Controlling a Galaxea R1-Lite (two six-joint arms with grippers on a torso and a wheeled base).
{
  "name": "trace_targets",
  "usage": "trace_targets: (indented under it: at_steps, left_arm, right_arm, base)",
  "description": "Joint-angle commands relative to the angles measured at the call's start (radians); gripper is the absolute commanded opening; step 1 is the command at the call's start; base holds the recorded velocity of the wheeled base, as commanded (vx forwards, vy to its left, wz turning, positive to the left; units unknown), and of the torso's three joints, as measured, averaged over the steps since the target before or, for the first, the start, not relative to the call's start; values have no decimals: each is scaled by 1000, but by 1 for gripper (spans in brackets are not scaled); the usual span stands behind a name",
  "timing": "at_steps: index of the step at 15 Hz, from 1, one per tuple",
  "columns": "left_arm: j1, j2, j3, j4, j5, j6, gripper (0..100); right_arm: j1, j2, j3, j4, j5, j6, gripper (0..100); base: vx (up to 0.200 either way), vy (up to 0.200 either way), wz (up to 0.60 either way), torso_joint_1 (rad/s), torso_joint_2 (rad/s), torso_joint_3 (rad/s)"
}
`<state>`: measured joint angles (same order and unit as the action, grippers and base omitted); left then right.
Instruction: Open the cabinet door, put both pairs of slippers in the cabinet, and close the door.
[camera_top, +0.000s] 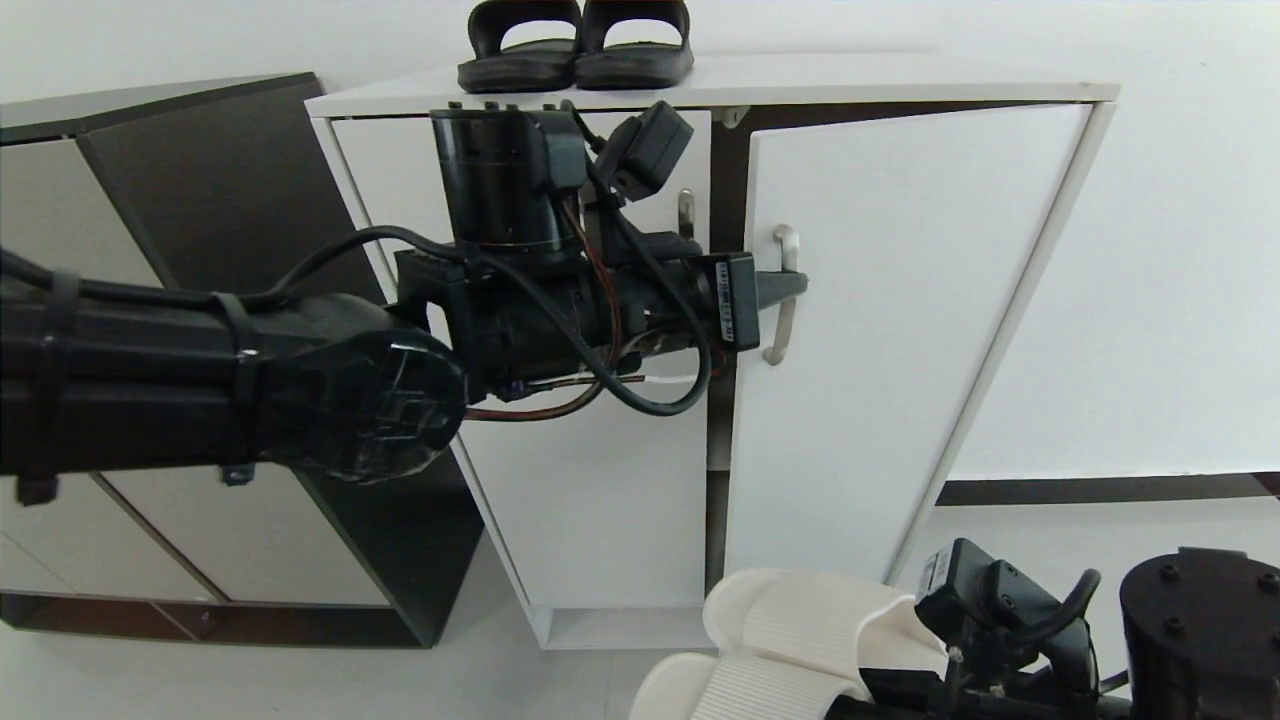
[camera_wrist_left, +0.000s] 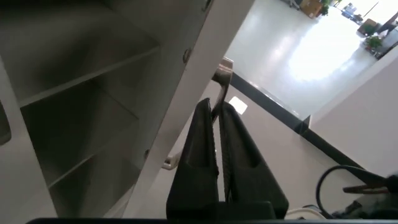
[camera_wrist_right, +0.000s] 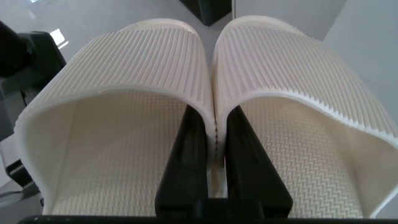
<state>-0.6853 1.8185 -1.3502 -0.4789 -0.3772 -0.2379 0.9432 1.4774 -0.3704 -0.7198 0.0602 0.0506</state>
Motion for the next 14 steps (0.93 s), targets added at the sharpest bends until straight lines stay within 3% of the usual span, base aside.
trace_targets:
  at_steps: [1,7,9,10,11,12,14]
  left_arm:
    - [-22,-88,82,-30,3,0,0]
    - [-20,-219,227,-76,4,-6,0]
    - [15,-197,198,-78,1,-12,0]
    - [26,-169,171,-79,0,-28,0]
    - [32,-133,123,-86,3,-74,0]
    - [33,-113,102,-86,4,-95,0]
    - [38,-54,34,-78,8,-107,0]
  right_arm:
    - [2,-19,15,-1,1,-3,0]
    - [34,-22,19,2,0,-3,0]
    - [40,-23,21,2,0,-3,0]
    - [40,-23,27,0,0,-3,0]
    - [39,-23,33,0,0,-3,0]
    - [40,-23,33,0,0,-3,0]
    - [39,-23,34,0,0,-3,0]
  base:
    - [0,0,0,0,0,0]
    - [0,0,0,0,0,0]
    - [0,0,0,0,0,0]
    - [0,0,0,0,0,0]
    - [0,0,0,0,0,0]
    - [0,0,0,0,0,0]
    - [0,0,0,0,0,0]
